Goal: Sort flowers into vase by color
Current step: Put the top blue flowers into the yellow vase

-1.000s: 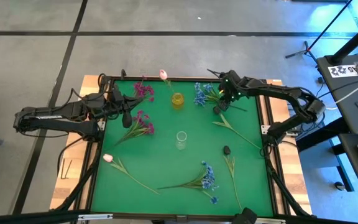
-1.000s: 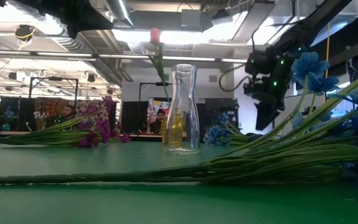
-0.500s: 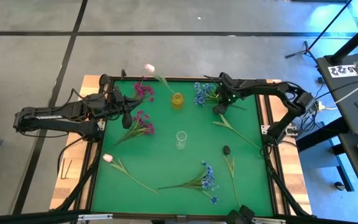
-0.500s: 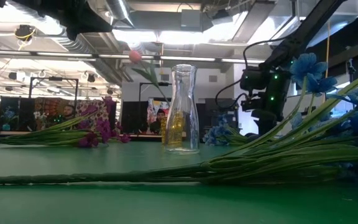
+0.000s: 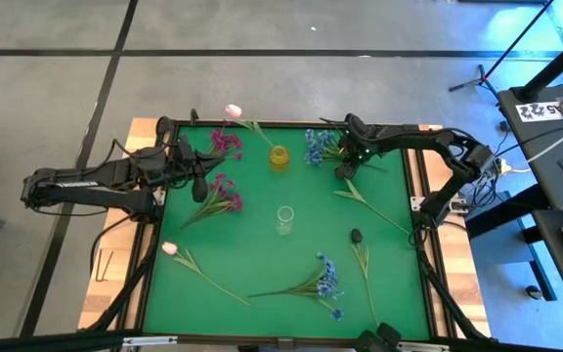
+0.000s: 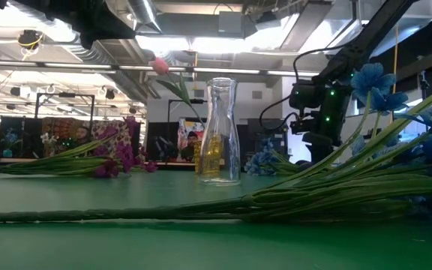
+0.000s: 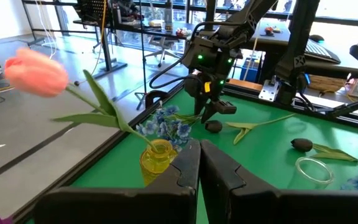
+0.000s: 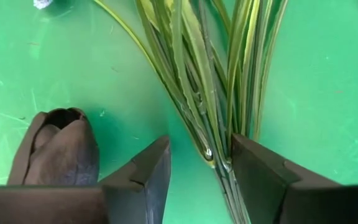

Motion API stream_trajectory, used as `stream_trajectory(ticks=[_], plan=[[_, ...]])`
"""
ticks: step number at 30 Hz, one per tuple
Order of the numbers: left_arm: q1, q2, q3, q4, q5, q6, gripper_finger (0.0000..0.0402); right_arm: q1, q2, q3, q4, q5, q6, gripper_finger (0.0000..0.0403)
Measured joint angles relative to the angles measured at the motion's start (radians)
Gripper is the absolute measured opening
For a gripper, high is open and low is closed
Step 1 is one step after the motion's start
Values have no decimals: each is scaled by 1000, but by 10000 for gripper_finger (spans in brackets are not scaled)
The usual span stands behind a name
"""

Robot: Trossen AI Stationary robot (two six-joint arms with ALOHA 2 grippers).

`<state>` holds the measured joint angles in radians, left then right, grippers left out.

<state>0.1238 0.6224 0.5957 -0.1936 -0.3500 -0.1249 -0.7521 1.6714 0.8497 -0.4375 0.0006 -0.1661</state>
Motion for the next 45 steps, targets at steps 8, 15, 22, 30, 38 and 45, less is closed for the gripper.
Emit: stream_trajectory(ticks=[8, 15, 22, 30, 38, 45], plan=[[0, 0, 0, 0, 0, -3, 6, 0, 1, 0, -1, 11, 3, 73], [0, 0, 0, -5, 0, -4, 6, 0, -1, 0, -3, 19, 29, 11], [0, 0, 0, -13, 0, -5, 6, -2, -49, -7, -28, 19, 47, 25], [0, 0, 0, -27, -1, -21, 6, -1, -184, -5, -15, 14, 62, 10], [0, 0, 0, -35, -1, -26, 6, 20, -350, -5, 27, -68, 99, 10], [0, 0, 0, -34, -1, -26, 6, 142, -465, -3, 237, -161, 137, 7]])
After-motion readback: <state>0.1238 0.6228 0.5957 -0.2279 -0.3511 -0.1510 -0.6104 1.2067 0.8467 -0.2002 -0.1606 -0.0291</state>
